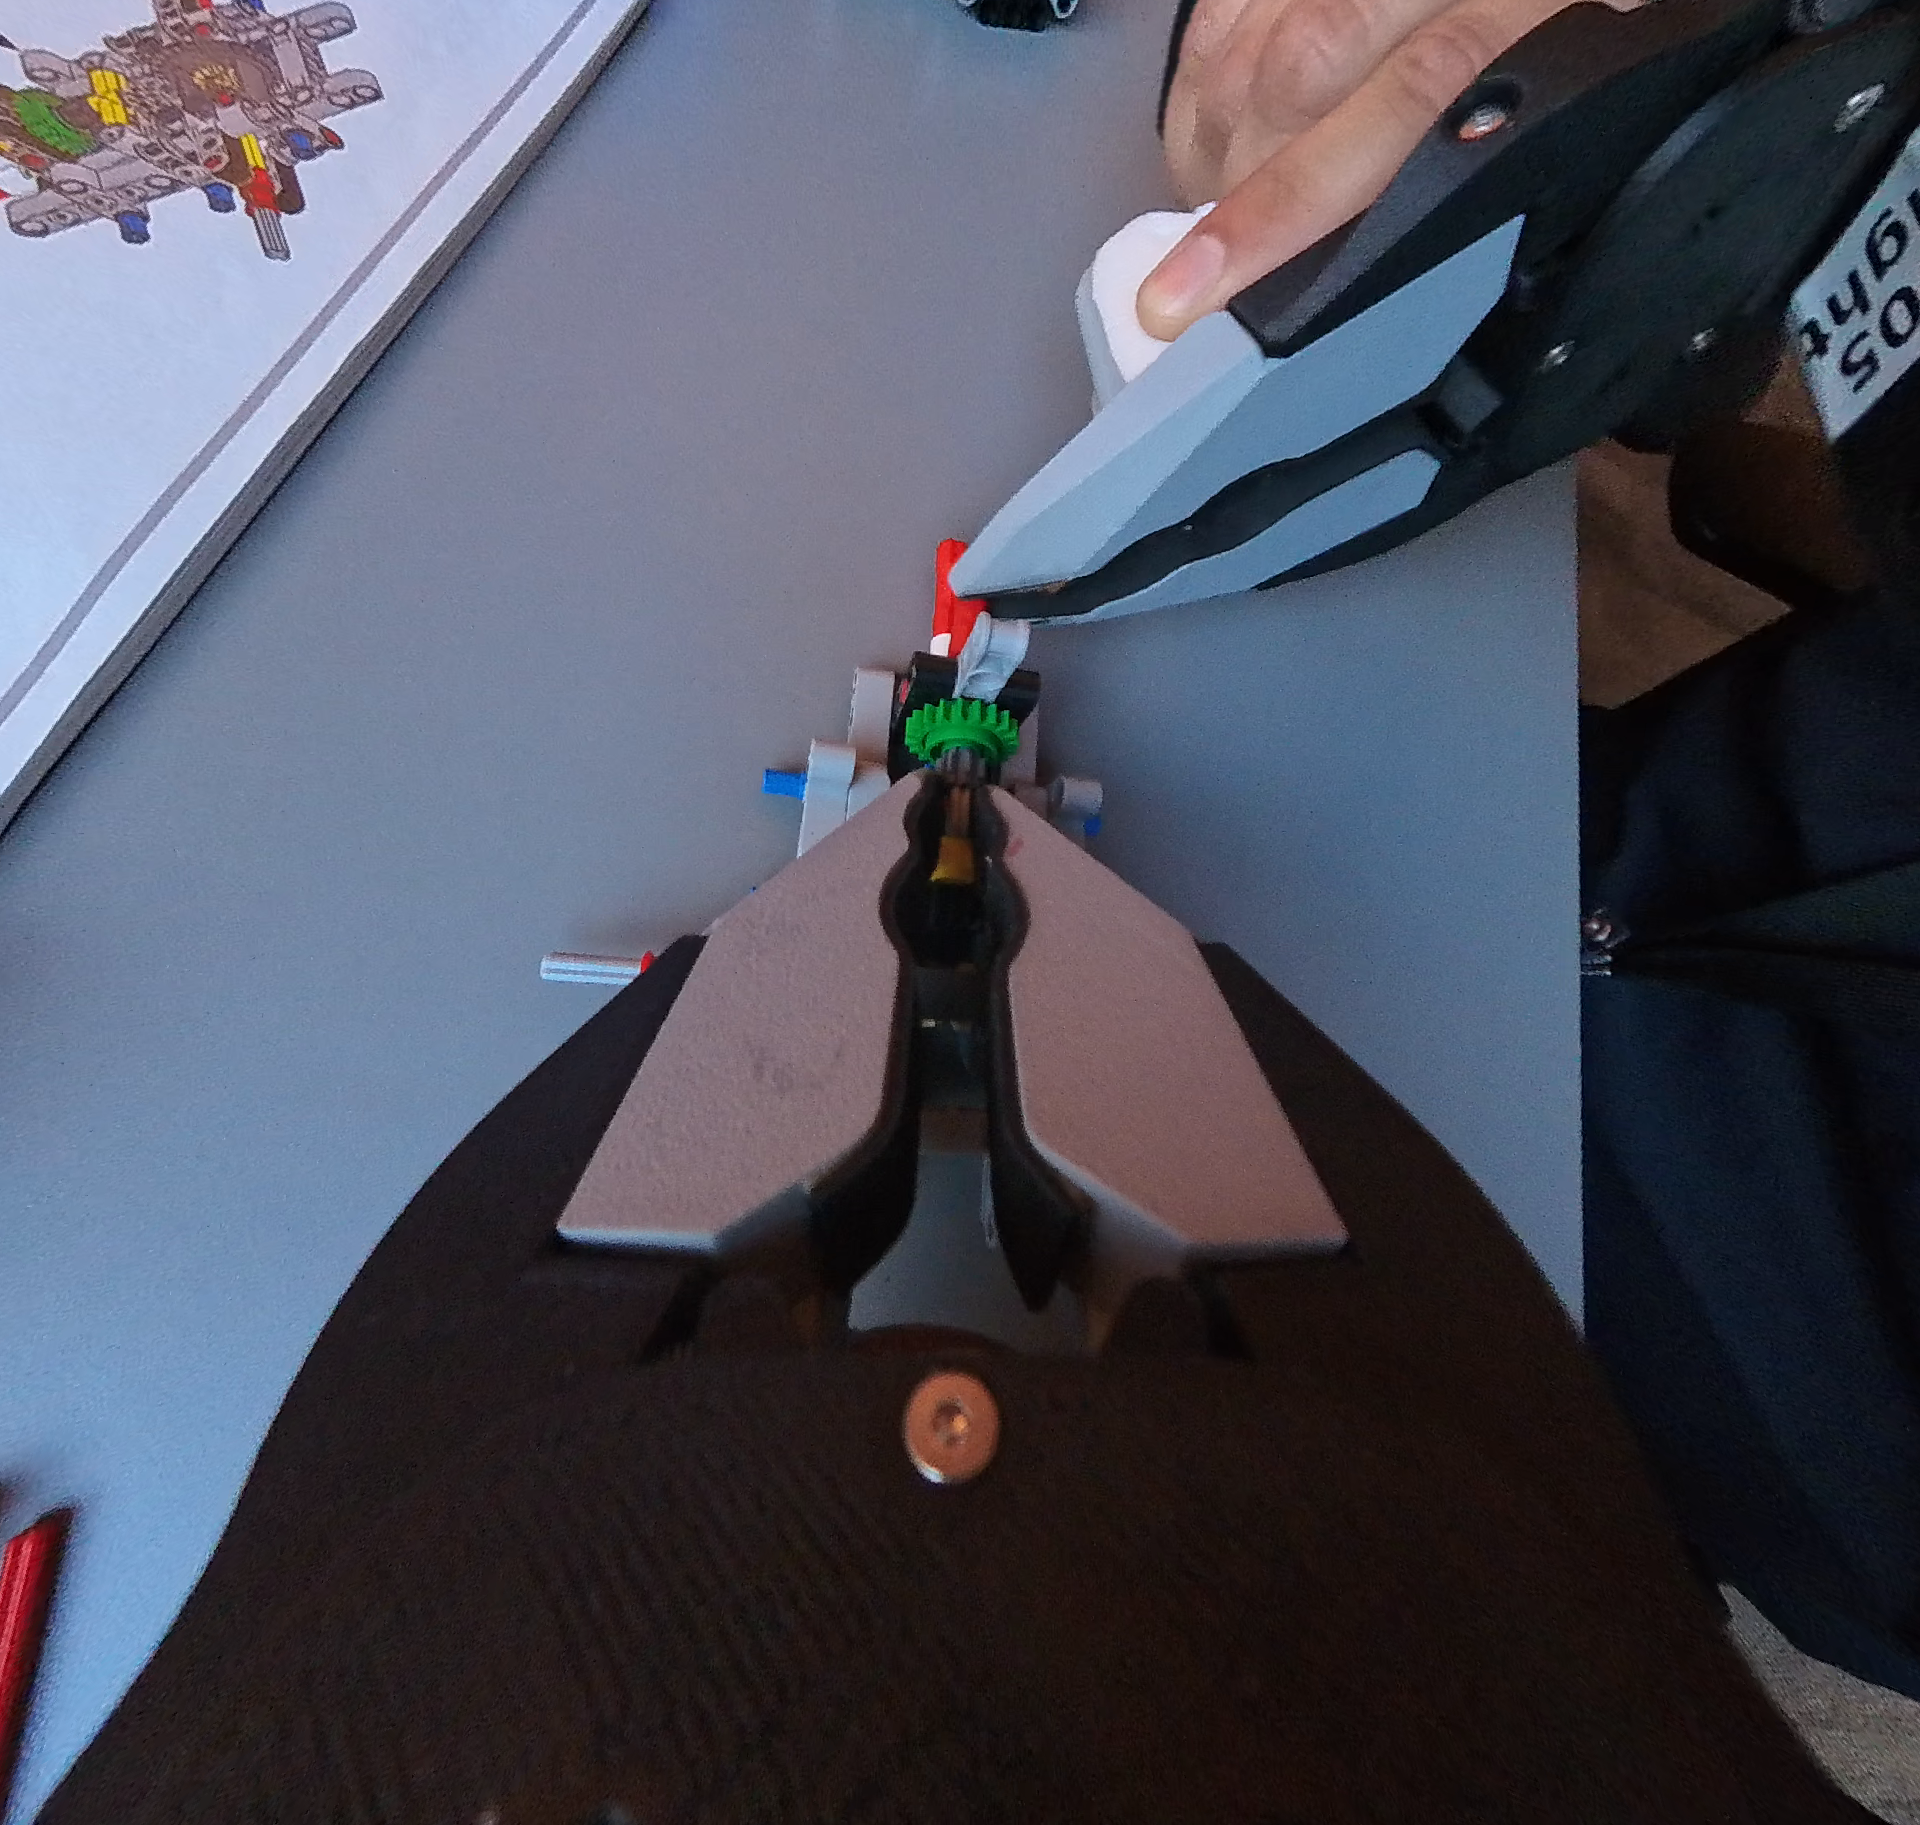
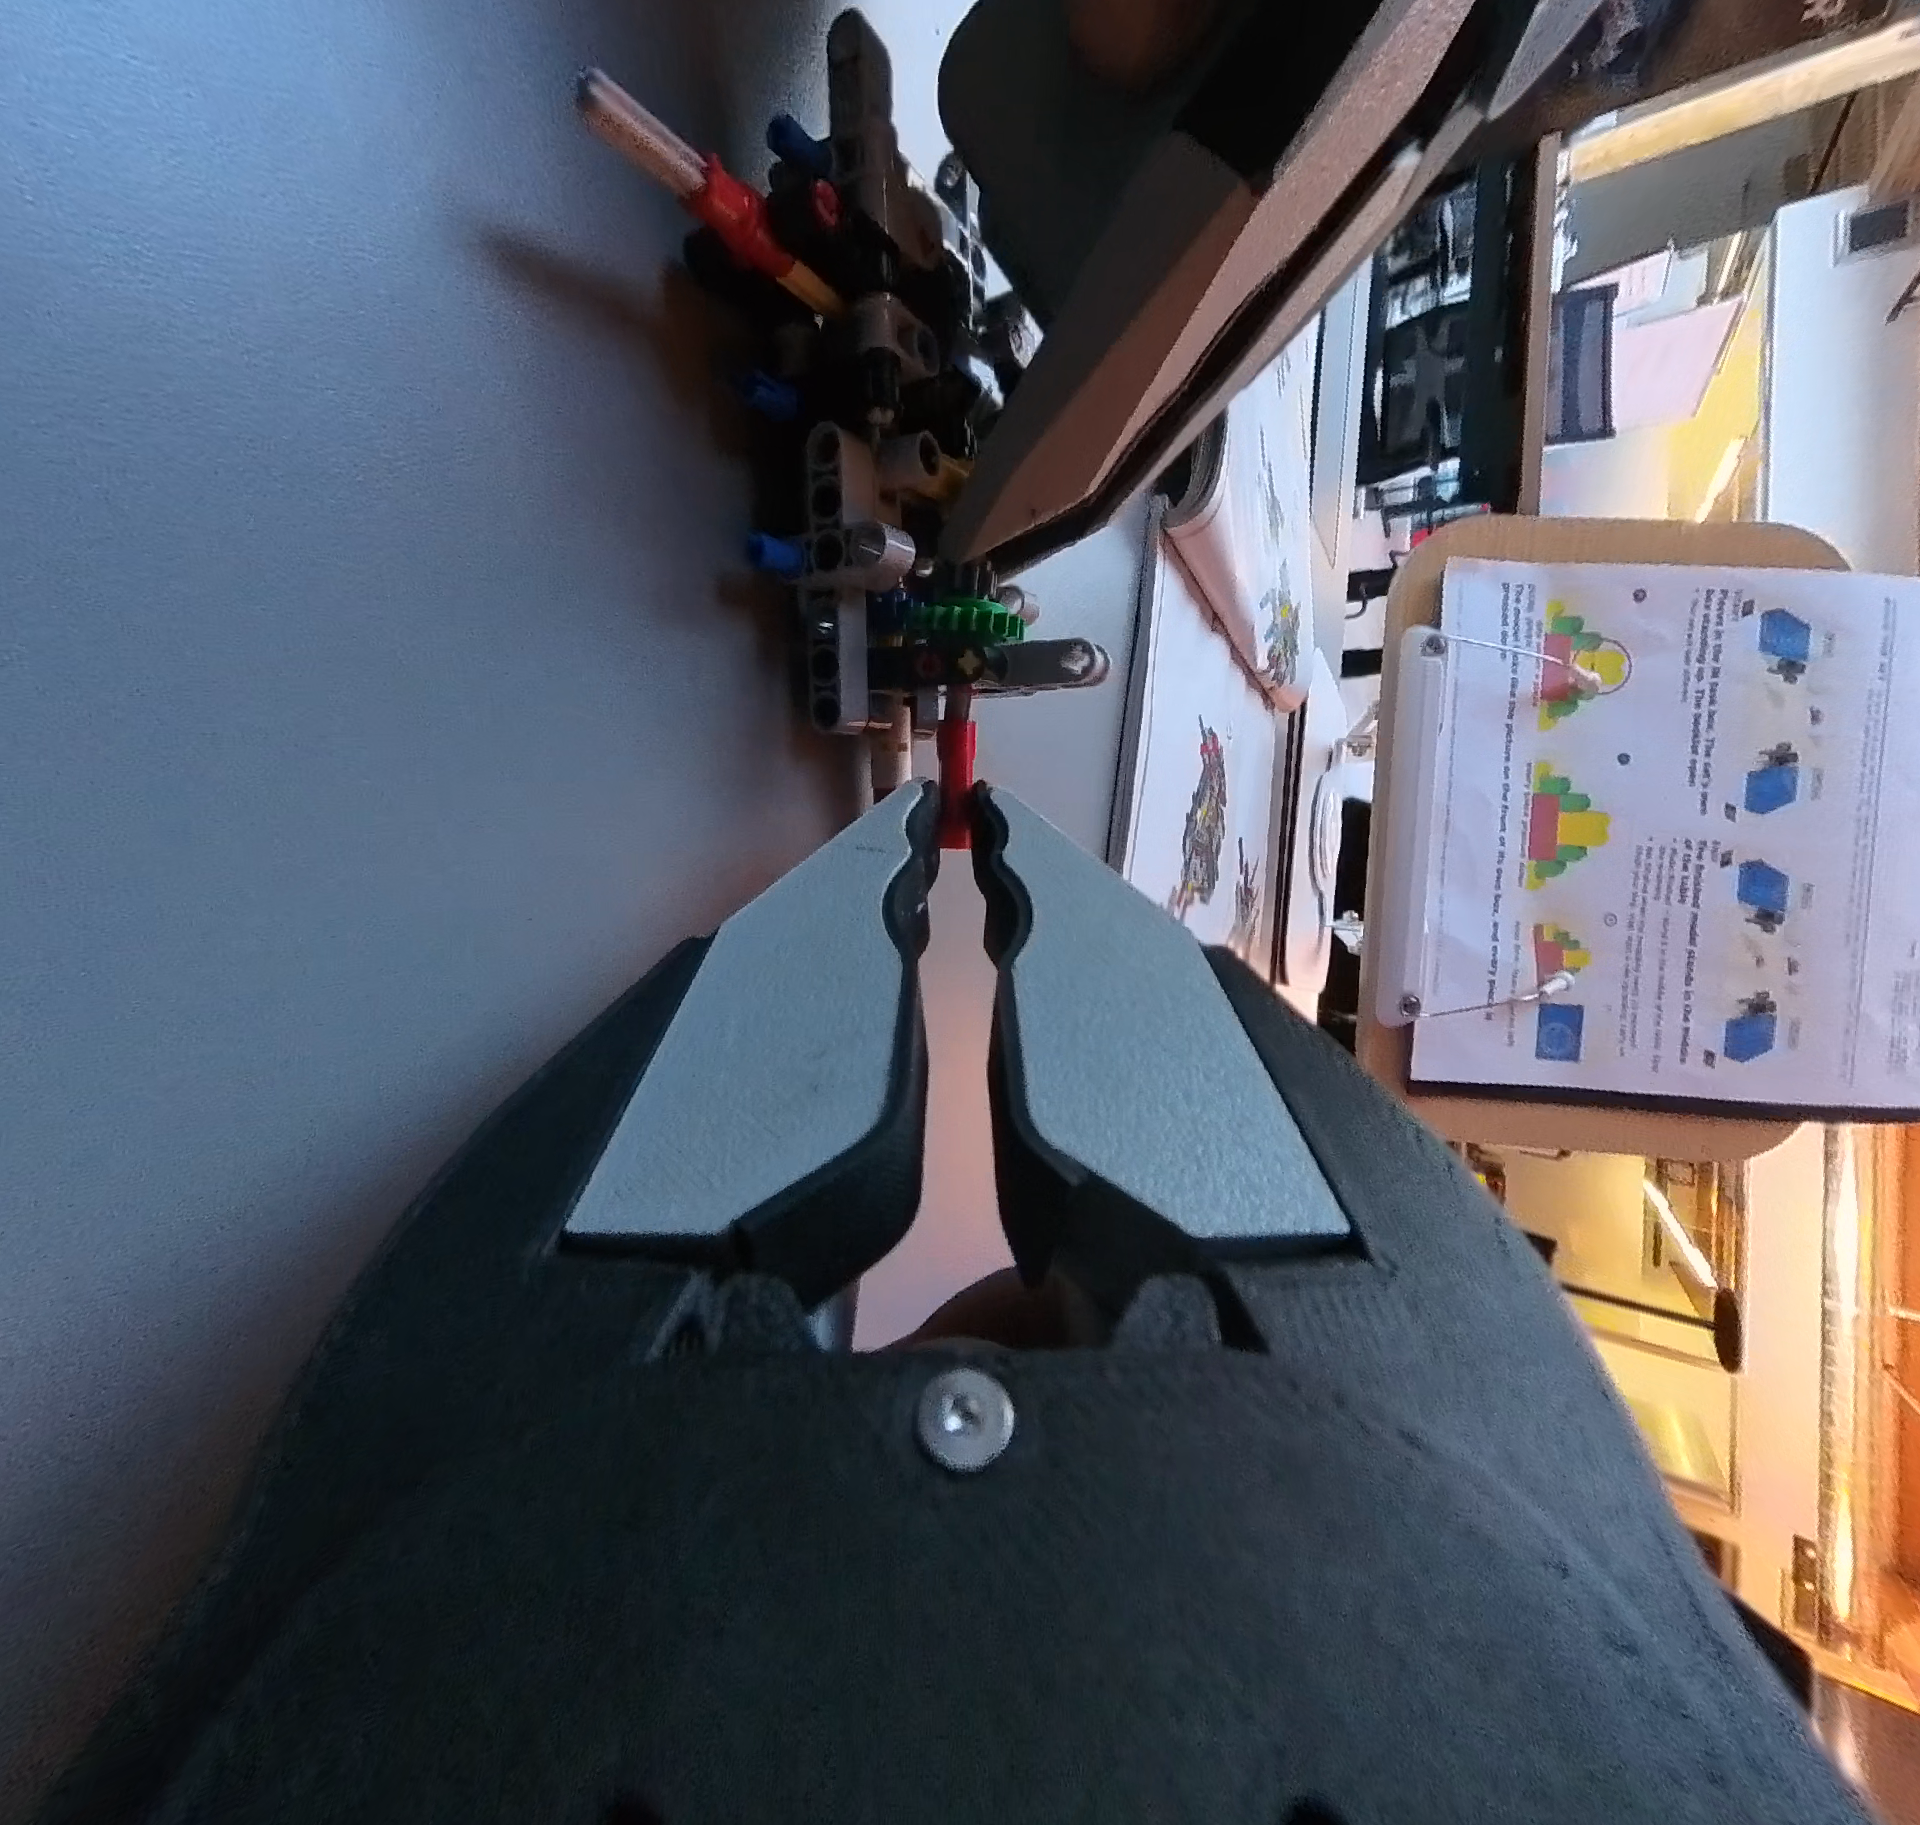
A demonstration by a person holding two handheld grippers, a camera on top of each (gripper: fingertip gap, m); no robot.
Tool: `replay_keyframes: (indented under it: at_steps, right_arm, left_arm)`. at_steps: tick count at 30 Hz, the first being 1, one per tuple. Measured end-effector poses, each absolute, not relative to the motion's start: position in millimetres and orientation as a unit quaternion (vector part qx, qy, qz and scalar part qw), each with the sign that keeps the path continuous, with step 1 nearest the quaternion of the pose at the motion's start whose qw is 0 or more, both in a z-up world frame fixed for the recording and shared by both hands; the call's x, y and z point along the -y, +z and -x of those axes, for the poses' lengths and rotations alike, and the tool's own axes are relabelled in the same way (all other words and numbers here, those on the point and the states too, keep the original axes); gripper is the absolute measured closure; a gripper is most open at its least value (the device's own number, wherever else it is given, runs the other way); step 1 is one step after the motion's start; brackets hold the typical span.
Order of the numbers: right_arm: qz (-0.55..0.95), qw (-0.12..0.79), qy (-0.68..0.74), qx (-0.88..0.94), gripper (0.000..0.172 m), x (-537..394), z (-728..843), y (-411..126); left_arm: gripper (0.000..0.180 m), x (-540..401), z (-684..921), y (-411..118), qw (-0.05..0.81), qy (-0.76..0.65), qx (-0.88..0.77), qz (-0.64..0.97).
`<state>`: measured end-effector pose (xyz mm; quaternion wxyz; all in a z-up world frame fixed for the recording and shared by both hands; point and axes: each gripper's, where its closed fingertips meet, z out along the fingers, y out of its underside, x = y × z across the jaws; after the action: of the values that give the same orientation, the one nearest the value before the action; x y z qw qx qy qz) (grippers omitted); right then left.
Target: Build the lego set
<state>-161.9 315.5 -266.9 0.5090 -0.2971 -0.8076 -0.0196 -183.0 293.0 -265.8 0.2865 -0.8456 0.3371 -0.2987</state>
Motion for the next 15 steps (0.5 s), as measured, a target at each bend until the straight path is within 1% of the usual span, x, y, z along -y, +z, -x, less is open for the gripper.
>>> replay_keyframes:
  at_steps: [9,15]
  right_arm:
    - [0.273,0.527,0.001,0.805,0.171,-314.3,161.6,-267.1]
    - [0.28,0.525,0.08,0.8,0.171,-310.5,162.4,-266.6]
  left_arm:
    - [0.177,-293.6,181.8,-265.5,0.287,-0.302,-0.335,0.845]
    - [0.177,-291.1,182.7,-265.4,0.288,-0.307,-0.342,0.84]
